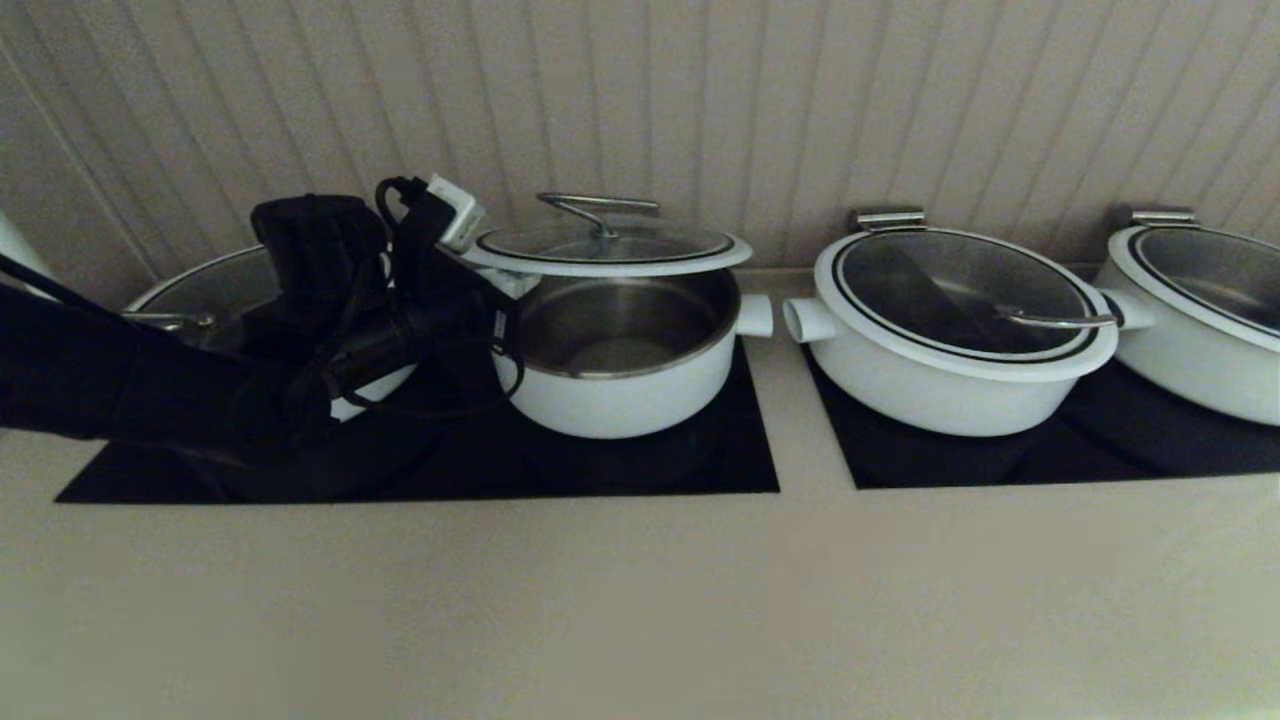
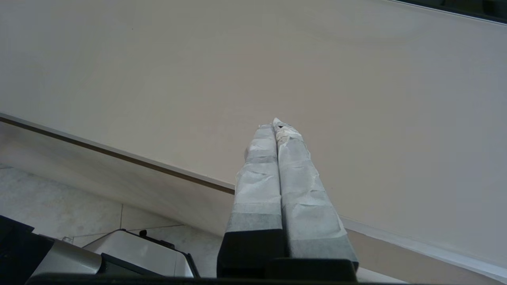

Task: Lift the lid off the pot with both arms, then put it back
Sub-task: Open the pot lid completely

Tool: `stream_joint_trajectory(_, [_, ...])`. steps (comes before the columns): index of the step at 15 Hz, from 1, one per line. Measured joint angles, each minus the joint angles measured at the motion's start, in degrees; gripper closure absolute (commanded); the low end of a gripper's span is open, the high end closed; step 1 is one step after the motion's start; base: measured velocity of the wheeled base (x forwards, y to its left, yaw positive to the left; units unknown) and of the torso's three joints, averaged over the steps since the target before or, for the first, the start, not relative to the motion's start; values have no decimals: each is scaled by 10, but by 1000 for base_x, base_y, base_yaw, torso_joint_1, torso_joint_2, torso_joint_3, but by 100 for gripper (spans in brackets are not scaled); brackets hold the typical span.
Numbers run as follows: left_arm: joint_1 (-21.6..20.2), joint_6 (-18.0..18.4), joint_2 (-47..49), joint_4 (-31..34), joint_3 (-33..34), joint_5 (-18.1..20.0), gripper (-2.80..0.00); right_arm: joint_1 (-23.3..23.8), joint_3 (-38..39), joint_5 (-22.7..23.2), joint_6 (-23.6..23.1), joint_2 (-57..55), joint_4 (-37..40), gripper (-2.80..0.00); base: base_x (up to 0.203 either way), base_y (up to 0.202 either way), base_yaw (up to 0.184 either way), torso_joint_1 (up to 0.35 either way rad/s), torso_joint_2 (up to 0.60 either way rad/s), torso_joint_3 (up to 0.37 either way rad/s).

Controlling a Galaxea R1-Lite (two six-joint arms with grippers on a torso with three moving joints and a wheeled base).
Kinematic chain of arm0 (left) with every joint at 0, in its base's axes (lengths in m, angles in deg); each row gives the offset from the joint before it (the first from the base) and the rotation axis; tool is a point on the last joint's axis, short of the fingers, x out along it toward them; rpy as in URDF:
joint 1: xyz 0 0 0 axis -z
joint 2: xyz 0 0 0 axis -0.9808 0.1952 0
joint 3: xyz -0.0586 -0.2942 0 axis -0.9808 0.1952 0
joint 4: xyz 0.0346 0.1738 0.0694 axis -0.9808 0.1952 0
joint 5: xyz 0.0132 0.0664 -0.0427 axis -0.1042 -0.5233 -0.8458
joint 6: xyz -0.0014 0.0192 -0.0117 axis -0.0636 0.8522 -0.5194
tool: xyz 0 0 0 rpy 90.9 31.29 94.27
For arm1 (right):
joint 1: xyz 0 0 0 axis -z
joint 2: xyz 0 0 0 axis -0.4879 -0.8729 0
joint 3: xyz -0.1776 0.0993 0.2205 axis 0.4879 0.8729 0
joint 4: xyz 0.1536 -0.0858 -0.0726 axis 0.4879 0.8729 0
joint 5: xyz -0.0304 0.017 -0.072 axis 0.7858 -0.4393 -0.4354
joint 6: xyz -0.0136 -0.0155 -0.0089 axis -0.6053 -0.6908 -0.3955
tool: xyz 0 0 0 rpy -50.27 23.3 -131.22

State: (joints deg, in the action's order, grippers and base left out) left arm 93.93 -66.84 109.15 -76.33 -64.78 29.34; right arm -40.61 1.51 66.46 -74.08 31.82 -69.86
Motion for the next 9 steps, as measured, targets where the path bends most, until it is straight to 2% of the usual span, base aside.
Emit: stream_joint_trajectory(9, [0, -2, -3, 1, -4, -1, 0, 112, 0, 0, 1, 29, 0, 0, 0, 0, 0, 0, 0, 0])
